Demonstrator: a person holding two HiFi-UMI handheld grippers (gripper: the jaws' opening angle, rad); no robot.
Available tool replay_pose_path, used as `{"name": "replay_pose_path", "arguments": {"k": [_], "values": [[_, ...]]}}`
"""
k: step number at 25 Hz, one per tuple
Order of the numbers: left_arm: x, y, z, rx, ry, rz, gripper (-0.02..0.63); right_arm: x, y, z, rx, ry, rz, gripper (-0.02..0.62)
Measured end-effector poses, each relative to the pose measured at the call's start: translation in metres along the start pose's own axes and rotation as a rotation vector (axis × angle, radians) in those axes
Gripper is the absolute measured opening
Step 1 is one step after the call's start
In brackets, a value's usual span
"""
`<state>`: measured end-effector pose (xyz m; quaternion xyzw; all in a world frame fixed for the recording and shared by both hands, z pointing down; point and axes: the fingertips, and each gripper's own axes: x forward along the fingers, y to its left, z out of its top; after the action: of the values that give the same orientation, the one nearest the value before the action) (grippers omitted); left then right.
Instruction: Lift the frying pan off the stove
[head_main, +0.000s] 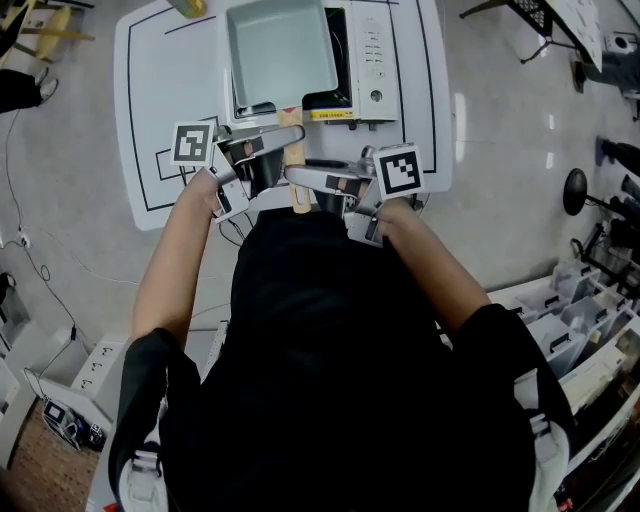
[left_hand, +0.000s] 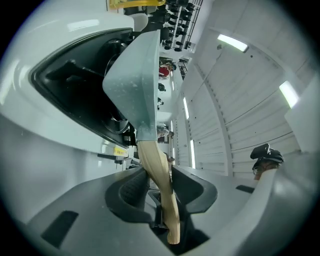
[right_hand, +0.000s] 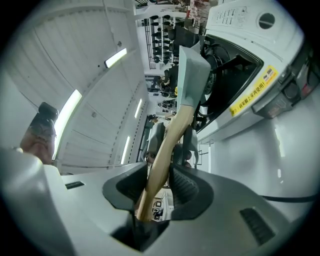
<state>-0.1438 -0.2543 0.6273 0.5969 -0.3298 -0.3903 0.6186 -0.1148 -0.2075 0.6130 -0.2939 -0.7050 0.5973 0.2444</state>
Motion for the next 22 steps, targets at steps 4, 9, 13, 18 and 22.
{"name": "replay_pose_path", "arguments": {"k": [4,9,13,18,22], "values": [[0.0,-0.015,0.003,0.068,-0.001,0.027,0.147,0.002,0.015,0.005,-0.029,0.004,0.03,0.144],[0.004,-0.059,0.007,0.169,0.001,0.015,0.147,0.003,0.053,0.015,-0.081,-0.02,0.07,0.147],[0.01,-0.106,0.007,0.23,-0.016,-0.026,0.147,-0.003,0.096,0.028,-0.161,-0.036,0.108,0.152],[0.018,-0.163,0.007,0.326,-0.039,-0.062,0.147,-0.009,0.145,0.04,-0.255,-0.048,0.155,0.152],[0.024,-0.199,0.002,0.394,-0.034,-0.042,0.147,-0.014,0.178,0.044,-0.292,-0.064,0.186,0.149]]}}
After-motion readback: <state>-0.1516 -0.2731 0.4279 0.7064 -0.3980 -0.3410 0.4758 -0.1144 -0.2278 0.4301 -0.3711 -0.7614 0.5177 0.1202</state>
